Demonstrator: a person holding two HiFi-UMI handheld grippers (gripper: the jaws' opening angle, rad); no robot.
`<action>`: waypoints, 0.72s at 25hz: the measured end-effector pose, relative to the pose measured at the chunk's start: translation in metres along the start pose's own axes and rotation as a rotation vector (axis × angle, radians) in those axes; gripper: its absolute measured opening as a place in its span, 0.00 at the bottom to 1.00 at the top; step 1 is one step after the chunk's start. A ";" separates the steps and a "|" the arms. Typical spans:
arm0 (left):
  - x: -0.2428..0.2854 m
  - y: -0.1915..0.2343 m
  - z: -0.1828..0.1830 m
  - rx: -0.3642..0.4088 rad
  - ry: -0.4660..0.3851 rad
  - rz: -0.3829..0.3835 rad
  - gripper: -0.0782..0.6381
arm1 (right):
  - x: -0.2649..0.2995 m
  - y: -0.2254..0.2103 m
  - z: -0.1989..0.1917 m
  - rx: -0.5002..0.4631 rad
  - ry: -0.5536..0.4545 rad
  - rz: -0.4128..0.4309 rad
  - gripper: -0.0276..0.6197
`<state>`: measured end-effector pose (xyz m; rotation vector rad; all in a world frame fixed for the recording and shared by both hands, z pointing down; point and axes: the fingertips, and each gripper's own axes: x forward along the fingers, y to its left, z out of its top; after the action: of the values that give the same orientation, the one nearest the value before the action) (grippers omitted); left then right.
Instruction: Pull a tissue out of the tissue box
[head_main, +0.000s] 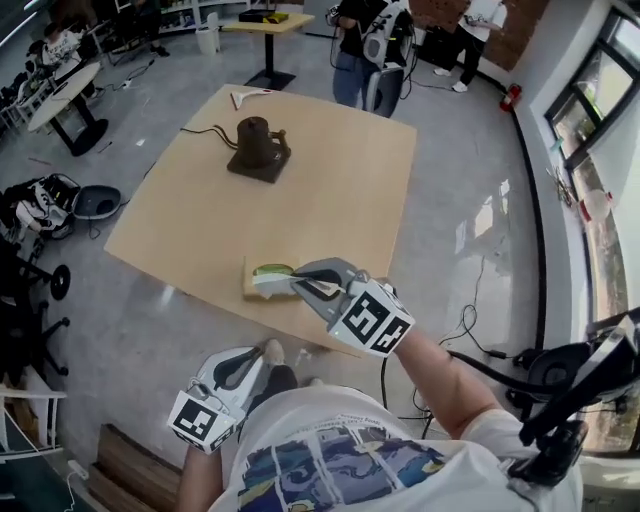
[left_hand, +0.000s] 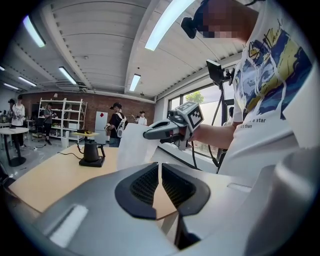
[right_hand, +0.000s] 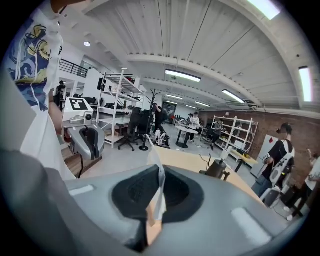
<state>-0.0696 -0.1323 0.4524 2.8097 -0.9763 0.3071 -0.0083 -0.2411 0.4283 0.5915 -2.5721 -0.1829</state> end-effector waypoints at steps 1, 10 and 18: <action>0.000 -0.003 -0.001 0.003 0.004 -0.007 0.14 | -0.004 0.002 0.000 0.000 0.001 -0.007 0.05; -0.001 -0.033 -0.006 0.004 0.009 -0.045 0.14 | -0.030 0.028 0.005 -0.016 -0.004 -0.028 0.05; -0.006 -0.053 -0.016 -0.002 0.010 -0.050 0.14 | -0.049 0.050 0.011 -0.032 -0.030 -0.032 0.05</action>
<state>-0.0439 -0.0844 0.4629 2.8225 -0.9028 0.3128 0.0062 -0.1741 0.4093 0.6223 -2.5850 -0.2456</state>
